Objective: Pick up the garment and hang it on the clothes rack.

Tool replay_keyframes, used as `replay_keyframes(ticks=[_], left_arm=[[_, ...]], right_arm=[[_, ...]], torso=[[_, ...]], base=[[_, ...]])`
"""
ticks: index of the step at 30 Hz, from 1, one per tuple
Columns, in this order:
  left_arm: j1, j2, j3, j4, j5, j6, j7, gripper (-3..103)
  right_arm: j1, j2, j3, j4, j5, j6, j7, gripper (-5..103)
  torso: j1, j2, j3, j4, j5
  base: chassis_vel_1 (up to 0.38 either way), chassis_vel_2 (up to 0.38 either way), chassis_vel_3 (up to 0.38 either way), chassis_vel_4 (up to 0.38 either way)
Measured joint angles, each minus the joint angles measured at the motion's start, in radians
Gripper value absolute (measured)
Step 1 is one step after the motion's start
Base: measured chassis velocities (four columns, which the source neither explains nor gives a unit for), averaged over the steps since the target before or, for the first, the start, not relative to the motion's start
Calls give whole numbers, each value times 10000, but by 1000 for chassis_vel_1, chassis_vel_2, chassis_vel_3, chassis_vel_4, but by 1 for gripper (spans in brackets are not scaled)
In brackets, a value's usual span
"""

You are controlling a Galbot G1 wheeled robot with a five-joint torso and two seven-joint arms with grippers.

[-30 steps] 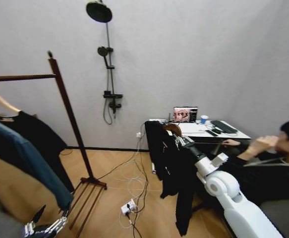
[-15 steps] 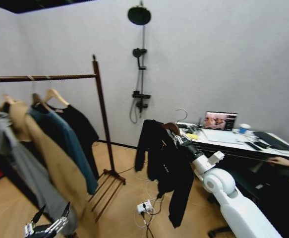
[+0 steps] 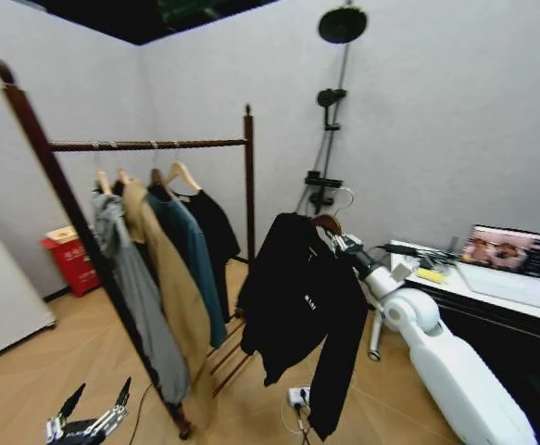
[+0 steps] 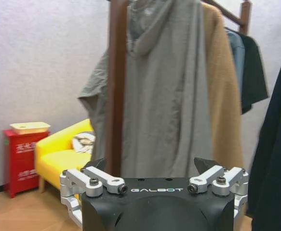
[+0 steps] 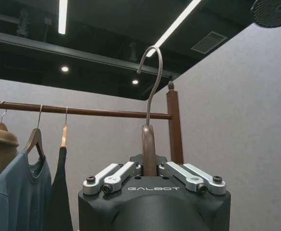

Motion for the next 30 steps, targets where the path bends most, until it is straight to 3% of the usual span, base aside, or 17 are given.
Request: replay_keyframes(ticks=[11,16,23,30], left_arm=[[0,0,0,0,0,0,-1,100],[0,0,0,0,0,0,0,100],[-1,0,0,0,0,0,-1,100],[0,0,-1,0,0,0,-1,100]], right_arm=[[1880,322,-1423,-1730,-360,23,-57,9],[3411,639,-2273,-2992,-395,103,-436,9],[4651,935,-2947,-3469,-413,-238,-399,9],[6395,1988,-4075,-4914,-905,-380,-237,9]], torso=[[14,-6,6,1,5],[5,-4,2,-4,0],[-4,0,-2,-2,-2],[1,-1,1,-2,1]], base=[[-39,127,140,-42],[-34,21,20,-23],[7,-2,-3,4],[0,0,0,0]])
